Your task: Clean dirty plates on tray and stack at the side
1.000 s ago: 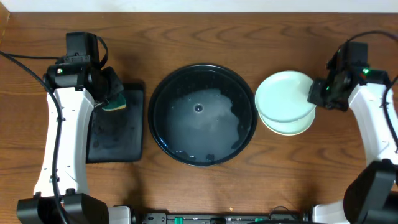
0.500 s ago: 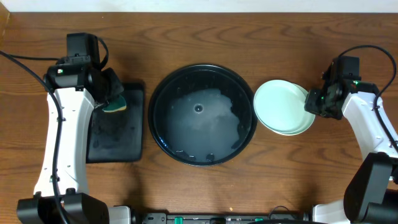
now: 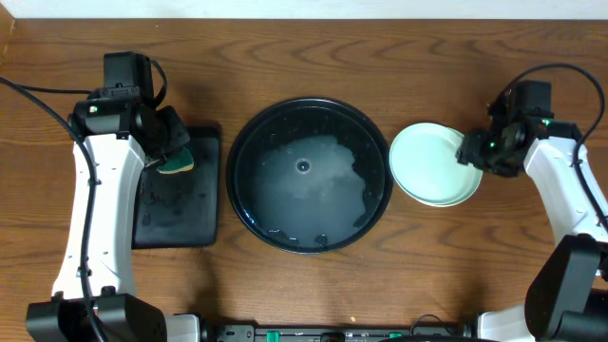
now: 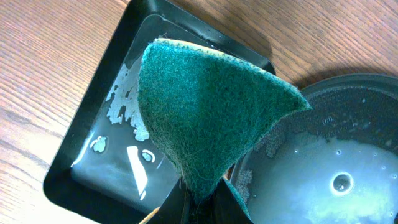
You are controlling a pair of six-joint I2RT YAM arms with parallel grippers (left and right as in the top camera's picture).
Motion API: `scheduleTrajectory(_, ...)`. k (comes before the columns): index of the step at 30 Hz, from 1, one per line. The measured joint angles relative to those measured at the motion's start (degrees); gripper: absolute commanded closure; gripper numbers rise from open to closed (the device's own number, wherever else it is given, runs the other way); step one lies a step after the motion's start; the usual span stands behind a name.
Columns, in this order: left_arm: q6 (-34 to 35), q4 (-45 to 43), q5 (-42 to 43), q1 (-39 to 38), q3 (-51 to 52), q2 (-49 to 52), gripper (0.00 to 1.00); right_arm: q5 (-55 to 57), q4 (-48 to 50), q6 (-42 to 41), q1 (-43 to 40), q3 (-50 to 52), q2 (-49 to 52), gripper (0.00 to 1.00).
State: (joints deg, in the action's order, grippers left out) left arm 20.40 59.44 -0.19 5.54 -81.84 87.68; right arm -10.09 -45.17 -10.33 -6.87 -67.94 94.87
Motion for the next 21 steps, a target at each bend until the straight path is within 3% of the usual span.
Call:
scheduleTrajectory(13, -0.96, 0.00, -0.15, 0.00, 0.02, 0.00, 0.93, -11.85, 13.77, -1.51, 19.58, -2.23, 4.79, 0.51)
scheduleTrajectory(21, -0.96, 0.00, -0.15, 0.00, 0.02, 0.00, 0.93, -12.07, 14.03, -2.73, 21.31, -2.23, 7.21, 0.51)
